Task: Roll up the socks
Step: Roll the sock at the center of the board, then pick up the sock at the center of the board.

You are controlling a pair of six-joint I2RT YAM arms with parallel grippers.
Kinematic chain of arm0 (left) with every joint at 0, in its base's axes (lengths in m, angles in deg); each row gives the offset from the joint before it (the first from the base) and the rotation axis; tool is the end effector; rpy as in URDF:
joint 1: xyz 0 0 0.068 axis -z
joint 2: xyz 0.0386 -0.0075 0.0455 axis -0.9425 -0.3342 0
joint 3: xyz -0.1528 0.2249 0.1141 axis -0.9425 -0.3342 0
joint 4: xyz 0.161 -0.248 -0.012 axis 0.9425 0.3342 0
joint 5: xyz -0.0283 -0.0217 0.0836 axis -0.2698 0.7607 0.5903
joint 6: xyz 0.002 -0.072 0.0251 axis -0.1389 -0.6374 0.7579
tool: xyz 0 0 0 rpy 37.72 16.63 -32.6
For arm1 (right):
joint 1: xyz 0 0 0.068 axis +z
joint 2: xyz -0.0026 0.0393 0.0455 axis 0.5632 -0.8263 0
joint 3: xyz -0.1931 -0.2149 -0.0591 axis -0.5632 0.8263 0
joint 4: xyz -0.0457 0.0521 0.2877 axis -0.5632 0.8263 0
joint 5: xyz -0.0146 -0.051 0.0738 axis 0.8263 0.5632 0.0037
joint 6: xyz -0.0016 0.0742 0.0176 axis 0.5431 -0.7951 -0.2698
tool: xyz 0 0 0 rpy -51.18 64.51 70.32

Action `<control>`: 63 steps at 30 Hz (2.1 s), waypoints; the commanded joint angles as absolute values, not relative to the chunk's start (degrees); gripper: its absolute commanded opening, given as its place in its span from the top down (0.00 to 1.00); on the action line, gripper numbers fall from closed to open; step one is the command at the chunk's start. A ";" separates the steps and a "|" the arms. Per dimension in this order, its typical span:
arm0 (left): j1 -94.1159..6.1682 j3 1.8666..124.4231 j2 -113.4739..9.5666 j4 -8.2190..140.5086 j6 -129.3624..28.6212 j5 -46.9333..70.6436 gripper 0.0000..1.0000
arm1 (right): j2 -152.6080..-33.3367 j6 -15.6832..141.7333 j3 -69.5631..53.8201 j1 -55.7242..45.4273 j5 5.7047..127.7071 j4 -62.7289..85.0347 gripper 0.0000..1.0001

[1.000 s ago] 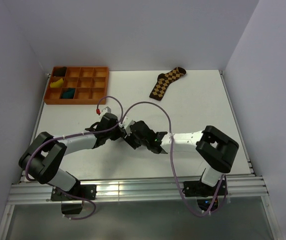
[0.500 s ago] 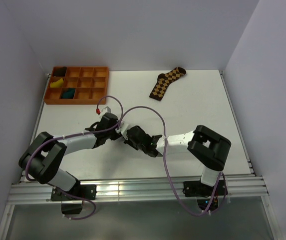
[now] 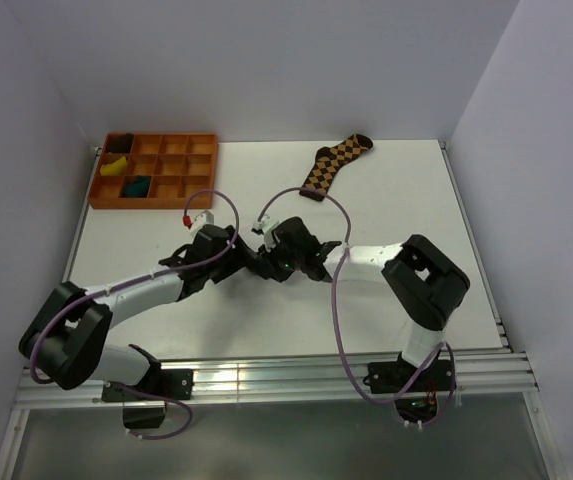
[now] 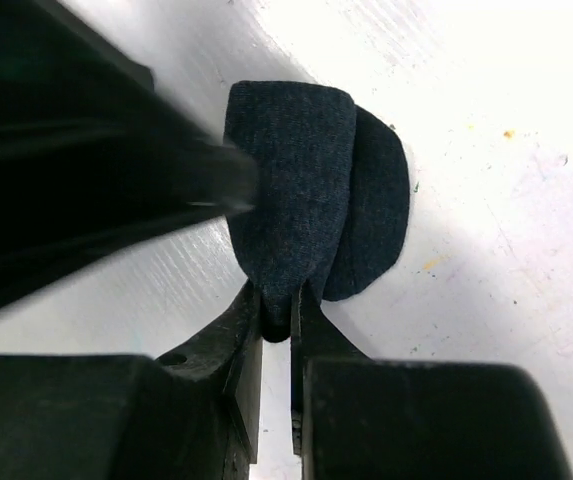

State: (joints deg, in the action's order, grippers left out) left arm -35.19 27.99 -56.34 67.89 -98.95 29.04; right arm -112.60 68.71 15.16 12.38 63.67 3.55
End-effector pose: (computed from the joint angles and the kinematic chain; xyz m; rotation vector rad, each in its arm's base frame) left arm 0.2656 -0.1756 0.1556 -0.5960 2.3200 -0.6552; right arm 0.2723 0.3060 0.1354 -1.0040 2.1341 0.6352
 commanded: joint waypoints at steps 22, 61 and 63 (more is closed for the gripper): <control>-35.84 23.14 -53.01 62.45 -104.62 27.33 0.26 | -126.84 27.05 16.87 -3.60 23.11 -14.04 1.00; -30.92 21.91 -66.72 52.78 -111.21 33.03 0.30 | -137.31 1.64 24.17 -5.45 20.47 -44.45 1.00; -30.66 21.83 -67.16 53.65 -111.65 33.39 0.30 | -138.01 0.50 24.26 -5.54 20.47 -45.25 1.00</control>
State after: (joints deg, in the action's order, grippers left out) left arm -31.36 23.33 -65.04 50.42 -110.65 31.17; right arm -135.50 2.01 23.12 -5.28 19.67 -44.16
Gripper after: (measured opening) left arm 0.697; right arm 0.177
